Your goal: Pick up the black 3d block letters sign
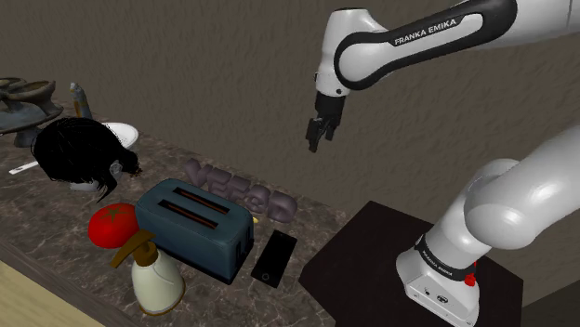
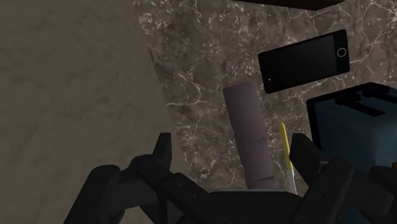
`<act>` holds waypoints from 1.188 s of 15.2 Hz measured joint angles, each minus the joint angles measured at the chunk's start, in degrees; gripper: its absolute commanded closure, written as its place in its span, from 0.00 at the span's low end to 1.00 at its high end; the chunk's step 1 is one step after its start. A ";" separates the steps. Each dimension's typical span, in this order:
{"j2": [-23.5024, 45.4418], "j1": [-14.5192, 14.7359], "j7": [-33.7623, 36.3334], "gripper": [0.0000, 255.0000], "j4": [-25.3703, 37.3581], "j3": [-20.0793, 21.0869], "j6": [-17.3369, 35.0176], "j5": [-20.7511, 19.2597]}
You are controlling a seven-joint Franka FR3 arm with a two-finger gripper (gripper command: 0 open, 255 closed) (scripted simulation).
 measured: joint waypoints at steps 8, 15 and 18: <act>17.44 1.35 4.12 0.00 6.53 2.78 11.86 -2.22; 33.21 3.50 8.40 0.00 16.48 3.46 18.26 -6.34; 39.90 4.91 10.01 0.00 22.11 3.19 19.52 -8.06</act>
